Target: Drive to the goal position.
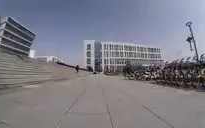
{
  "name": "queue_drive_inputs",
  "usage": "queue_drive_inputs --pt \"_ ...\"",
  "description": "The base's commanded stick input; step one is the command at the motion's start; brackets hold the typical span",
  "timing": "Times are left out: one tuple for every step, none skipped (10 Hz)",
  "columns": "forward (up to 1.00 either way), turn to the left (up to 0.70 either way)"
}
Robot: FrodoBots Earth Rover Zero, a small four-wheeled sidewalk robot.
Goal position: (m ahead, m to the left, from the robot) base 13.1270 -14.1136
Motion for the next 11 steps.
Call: queue_drive_inputs --pt "0.50 0.00" --pt "0.50 0.00" --pt "0.50 0.00" --pt "0.50 0.00" --pt "0.50 0.00" --pt "0.50 0.07" --pt "0.50 0.21" --pt "0.50 0.35" --pt "0.50 0.49" --pt "0.50 0.00" --pt "0.50 0.00"
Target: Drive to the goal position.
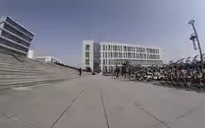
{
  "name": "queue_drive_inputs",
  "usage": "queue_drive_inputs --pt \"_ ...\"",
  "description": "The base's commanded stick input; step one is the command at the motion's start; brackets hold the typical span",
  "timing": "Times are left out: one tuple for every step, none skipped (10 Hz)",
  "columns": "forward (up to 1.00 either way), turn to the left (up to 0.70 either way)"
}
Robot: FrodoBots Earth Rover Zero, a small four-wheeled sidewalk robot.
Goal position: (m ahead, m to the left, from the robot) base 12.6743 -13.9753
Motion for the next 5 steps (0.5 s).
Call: queue_drive_inputs --pt "0.50 0.00" --pt "0.50 0.00" --pt "0.50 0.00" --pt "0.50 0.00" --pt "0.50 0.00"
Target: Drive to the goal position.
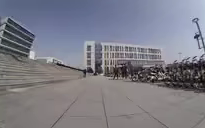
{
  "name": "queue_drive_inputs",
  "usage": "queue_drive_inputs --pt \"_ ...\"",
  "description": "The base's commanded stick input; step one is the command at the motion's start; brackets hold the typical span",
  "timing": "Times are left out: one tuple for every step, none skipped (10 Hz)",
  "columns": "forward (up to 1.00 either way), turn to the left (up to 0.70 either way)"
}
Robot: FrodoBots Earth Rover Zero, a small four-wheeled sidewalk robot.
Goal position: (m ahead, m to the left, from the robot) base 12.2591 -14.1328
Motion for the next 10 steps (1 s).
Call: queue_drive_inputs --pt "0.50 0.00" --pt "0.50 0.00" --pt "0.50 0.00" --pt "0.50 0.00" --pt "0.50 0.00" --pt "0.50 0.00" --pt "0.50 0.00" --pt "0.50 0.00" --pt "0.50 0.21" --pt "0.50 0.50"
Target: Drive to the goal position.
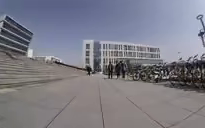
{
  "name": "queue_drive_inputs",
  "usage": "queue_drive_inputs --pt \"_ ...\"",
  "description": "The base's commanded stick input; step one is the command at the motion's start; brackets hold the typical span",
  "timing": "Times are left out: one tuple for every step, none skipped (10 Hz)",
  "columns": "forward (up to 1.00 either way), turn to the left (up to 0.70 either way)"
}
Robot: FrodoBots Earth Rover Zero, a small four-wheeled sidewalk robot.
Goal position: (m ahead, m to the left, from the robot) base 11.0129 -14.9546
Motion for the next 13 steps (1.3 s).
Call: queue_drive_inputs --pt "0.50 0.50" --pt "0.50 0.36" --pt "0.50 0.02" --pt "0.50 0.00" --pt "0.50 0.00" --pt "0.50 0.00" --pt "0.50 0.00" --pt "0.50 0.00" --pt "0.50 0.00" --pt "0.50 0.00" --pt "0.50 0.00" --pt "0.50 0.00" --pt "0.50 0.00"
